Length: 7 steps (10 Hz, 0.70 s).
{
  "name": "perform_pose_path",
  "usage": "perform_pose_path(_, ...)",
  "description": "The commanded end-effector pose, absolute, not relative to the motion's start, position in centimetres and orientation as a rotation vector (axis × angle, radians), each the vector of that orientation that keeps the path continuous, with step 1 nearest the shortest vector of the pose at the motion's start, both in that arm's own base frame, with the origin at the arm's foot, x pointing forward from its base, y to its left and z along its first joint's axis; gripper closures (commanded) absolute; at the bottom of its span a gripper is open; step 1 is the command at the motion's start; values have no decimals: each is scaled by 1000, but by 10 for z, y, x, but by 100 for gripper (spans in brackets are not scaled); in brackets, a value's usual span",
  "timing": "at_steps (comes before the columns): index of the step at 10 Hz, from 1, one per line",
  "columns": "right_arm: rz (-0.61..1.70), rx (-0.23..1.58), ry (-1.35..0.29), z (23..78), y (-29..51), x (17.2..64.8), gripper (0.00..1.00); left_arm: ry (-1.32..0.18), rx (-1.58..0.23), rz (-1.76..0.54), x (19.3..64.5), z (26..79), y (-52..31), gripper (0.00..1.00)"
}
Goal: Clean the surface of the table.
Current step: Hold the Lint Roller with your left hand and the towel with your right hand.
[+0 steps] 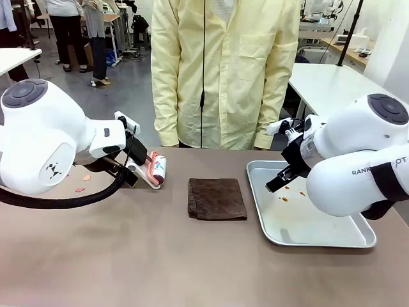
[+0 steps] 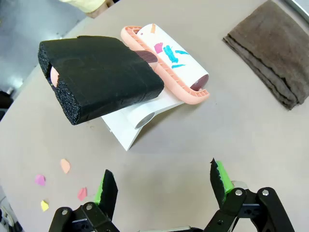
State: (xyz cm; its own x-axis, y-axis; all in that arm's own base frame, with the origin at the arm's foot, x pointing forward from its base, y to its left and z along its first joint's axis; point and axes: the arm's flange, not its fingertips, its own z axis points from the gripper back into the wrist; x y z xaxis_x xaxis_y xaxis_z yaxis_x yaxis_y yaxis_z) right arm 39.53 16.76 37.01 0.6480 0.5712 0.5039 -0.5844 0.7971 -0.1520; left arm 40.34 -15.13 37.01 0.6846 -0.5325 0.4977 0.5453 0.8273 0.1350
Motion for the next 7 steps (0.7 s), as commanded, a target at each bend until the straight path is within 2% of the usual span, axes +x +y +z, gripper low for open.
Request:
perform_pose_path(1,656,25,-565,370,168,395,0,-550,-25,-605,403,370,-151,0)
perform_pose_path(5,657,25,-564,370,168,395,0,-550,-25,-604,403,370,-151,0)
perform_pose_path(6,575,66,-444,376,162,394,0,-411,-88,-616,399,373,-144,0)
perform_pose_path(7,395,168,-266,387,153,391,0,-223,-244,-552,393,382,-137,0)
